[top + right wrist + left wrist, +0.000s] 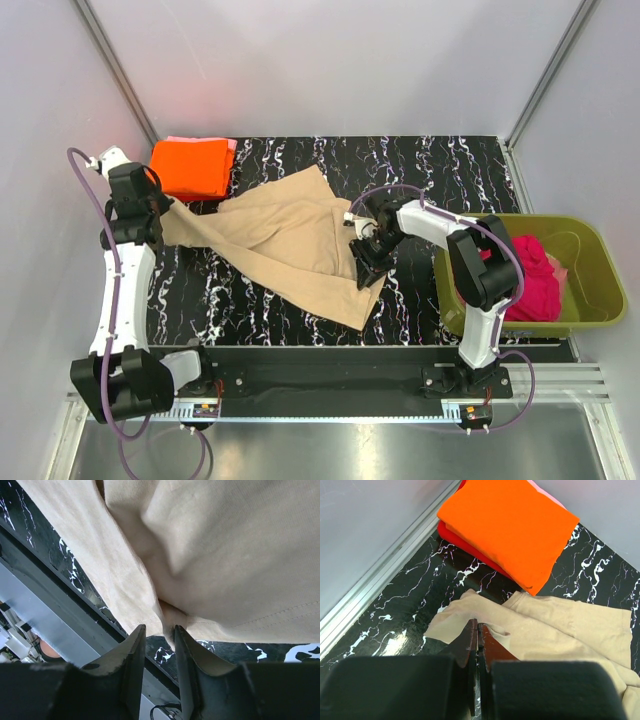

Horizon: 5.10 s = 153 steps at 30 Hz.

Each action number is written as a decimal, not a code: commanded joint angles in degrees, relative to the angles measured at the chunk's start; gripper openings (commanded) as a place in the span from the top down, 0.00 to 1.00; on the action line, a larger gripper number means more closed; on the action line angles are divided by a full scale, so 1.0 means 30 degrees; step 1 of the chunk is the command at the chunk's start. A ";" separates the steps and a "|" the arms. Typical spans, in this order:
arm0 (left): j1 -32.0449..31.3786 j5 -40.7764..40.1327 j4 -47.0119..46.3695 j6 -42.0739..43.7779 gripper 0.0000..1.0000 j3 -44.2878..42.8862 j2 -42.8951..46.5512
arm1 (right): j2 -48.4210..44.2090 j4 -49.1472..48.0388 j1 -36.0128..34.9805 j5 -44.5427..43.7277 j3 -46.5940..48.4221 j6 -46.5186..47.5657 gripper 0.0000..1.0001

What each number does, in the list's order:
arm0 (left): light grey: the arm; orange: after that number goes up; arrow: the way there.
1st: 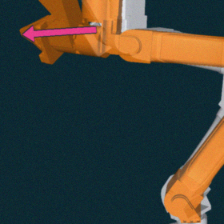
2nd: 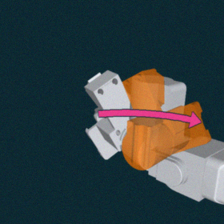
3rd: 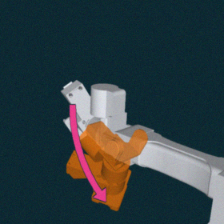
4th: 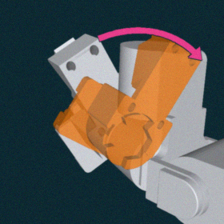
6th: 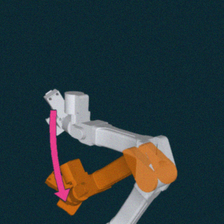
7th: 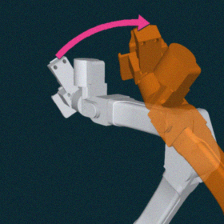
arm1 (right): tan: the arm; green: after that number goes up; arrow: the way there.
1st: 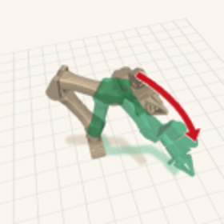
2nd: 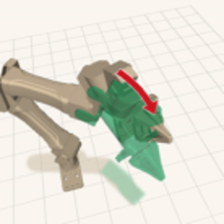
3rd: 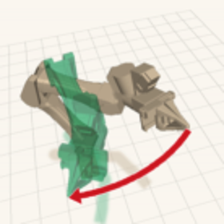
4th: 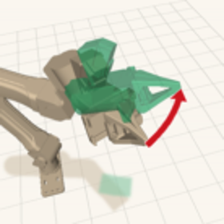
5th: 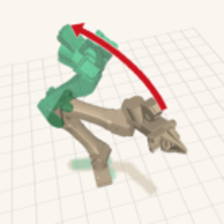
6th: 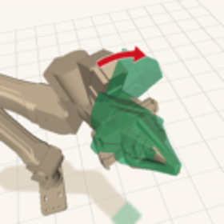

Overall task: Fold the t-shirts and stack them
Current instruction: Flatten the tshirt out

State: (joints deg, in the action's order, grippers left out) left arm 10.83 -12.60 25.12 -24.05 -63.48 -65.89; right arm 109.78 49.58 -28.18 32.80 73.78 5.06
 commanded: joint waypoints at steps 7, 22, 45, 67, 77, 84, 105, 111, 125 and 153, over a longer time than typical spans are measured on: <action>0.0081 0.0567 -0.1373 -0.0244 1.00 0.0067 -0.0215 | -0.0440 0.0084 -0.0156 -0.0737 -0.0188 -0.0397 0.62; 0.0081 0.0861 -0.1490 -0.0244 1.00 0.0214 -0.0157 | 0.0088 -0.0004 -0.0156 -0.0561 -0.0335 -0.0339 0.62; -0.0474 0.6451 0.0524 0.0546 1.00 -0.3910 0.0372 | -0.4714 0.2688 -0.0215 -1.0164 0.7937 -0.4967 1.00; -0.1852 0.4289 0.4896 -0.0419 1.00 -1.7217 0.4969 | -1.5405 -0.1755 -0.0273 -0.8410 1.4731 -0.2511 1.00; -0.2116 0.5279 0.4780 -0.0010 1.00 -1.6343 0.4181 | -1.0877 0.5991 -0.0215 -1.7163 1.8753 -0.5111 1.00; -0.2116 0.5612 0.6155 0.2506 1.00 -1.3760 0.1724 | -0.7737 0.6566 -0.0244 -1.8756 1.9996 -0.5322 1.00; -0.2087 0.0568 0.3608 0.1224 1.00 -1.6806 0.4880 | -1.2326 0.3189 -0.0244 -1.3511 1.7538 -0.4791 1.00; -0.2116 0.1094 0.3608 0.0373 1.00 -1.8037 0.5819 | -1.4530 0.3190 -0.0244 -1.2867 1.6980 -0.5523 1.00; -0.2612 -0.0048 0.2350 0.3587 1.00 -1.8740 0.2457 | -1.0734 0.1403 -0.0215 -1.6493 1.7564 -0.3827 1.00; -0.2790 0.6337 -0.7905 0.7052 1.00 -1.0949 -1.1698 | 0.7819 -0.1909 0.5351 -1.2017 2.3012 -0.1921 1.00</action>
State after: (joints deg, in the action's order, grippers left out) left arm 2.44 1.85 10.11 -2.09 -95.22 -100.97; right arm 131.90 46.33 -12.95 -5.34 137.29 -1.87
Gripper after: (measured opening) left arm 0.008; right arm 0.012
